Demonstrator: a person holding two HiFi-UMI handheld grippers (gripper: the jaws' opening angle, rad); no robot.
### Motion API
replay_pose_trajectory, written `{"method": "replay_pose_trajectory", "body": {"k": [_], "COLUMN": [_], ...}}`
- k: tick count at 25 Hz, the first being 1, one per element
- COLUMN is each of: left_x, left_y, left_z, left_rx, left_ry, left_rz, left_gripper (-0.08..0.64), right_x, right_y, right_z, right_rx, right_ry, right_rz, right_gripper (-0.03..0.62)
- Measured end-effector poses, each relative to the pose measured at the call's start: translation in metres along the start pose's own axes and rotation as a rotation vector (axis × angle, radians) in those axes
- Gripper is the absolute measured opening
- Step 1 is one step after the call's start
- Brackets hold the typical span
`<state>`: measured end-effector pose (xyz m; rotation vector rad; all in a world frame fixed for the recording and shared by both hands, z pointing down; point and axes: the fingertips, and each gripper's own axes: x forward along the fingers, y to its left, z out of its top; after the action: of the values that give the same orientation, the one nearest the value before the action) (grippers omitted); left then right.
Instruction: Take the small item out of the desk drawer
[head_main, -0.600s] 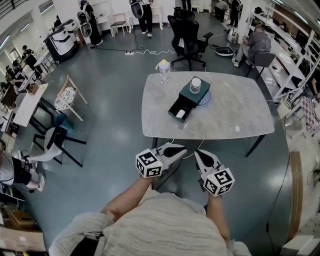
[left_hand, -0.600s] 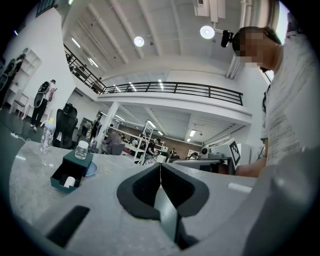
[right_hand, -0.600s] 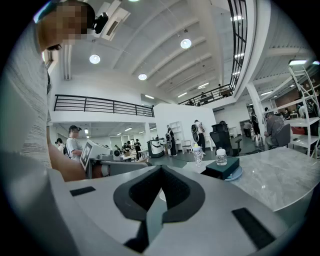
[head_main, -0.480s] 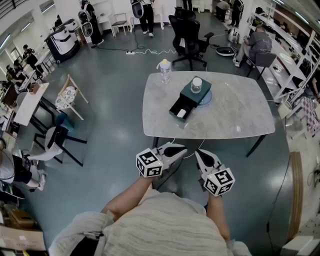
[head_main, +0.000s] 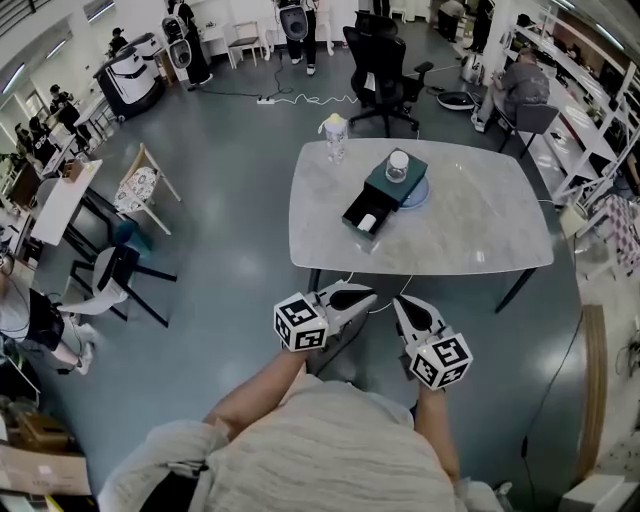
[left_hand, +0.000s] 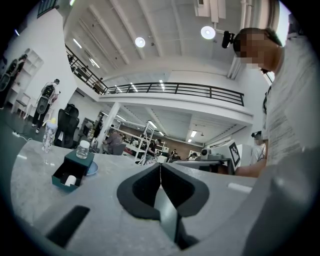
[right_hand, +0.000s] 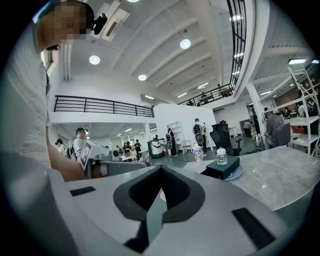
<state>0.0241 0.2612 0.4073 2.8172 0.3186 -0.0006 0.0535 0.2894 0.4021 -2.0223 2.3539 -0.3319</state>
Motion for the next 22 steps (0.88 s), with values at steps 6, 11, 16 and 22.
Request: {"method": "replay_pose_trajectory", "body": {"k": [6, 11, 16, 22], "left_x": [0.0025, 0.0050, 0.0073, 0.0070], "left_y": [-0.0005, 0.0001, 0.0001, -0.0011], "left_z": [-0.0038, -0.0045, -0.0045, -0.0053], "left_rx": [-0.007, -0.011, -0.015, -0.013], "left_ry": [0.006, 0.007, 0.012, 0.014], "left_rz": [-0.004, -0.007, -0.011, -0.008], "left_gripper": [0.015, 0.015, 0.015, 0.015], "right_x": [-0.0015, -0.0021, -0.0012, -0.0013], "right_y": [0.0003, -0.0018, -0.0030, -0.0017], "right_z": [0.0001, -0.0045, -0.0034, -0.0042], "right_rx": [0.054, 0.052, 0.058, 0.063], "right_ry": [-0.039, -0.021, -0.022, -0.022], "right_rz": [0.023, 0.018, 0.018, 0.028], "right_gripper": [0.009, 0.009, 0.009, 0.009]}}
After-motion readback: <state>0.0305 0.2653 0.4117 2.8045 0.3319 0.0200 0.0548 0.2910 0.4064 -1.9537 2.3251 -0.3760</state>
